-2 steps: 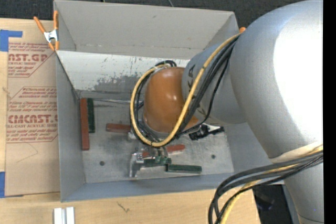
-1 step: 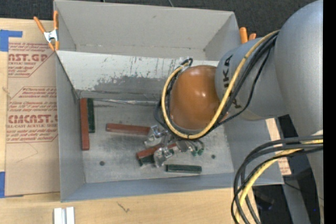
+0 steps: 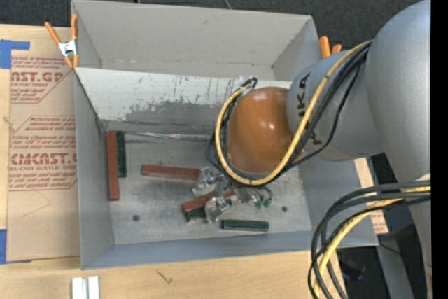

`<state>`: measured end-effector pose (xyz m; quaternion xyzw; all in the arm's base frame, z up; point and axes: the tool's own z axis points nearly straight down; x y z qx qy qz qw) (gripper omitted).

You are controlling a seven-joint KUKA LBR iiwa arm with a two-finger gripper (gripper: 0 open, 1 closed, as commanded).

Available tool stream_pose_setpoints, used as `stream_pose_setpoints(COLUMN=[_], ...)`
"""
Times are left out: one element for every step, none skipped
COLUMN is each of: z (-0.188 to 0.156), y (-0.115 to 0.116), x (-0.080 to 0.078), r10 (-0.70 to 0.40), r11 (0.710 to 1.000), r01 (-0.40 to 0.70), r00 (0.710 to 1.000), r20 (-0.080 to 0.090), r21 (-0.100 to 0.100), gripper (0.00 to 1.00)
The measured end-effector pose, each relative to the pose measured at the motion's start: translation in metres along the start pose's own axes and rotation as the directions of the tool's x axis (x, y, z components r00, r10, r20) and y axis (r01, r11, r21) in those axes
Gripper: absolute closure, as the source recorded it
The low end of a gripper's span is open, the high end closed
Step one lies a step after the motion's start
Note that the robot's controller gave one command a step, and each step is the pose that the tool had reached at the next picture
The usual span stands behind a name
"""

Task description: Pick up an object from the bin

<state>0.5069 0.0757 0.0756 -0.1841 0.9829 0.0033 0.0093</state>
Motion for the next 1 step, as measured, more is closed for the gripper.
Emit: stream_pose_setpoints(z=[-0.1539], y=[-0.0145], x=[0.0045], r10=[-0.064], r11=[0.998], r01=[0.064], r00=[0.998], r20=[-0.014], r21=[0.003], gripper=[1.0])
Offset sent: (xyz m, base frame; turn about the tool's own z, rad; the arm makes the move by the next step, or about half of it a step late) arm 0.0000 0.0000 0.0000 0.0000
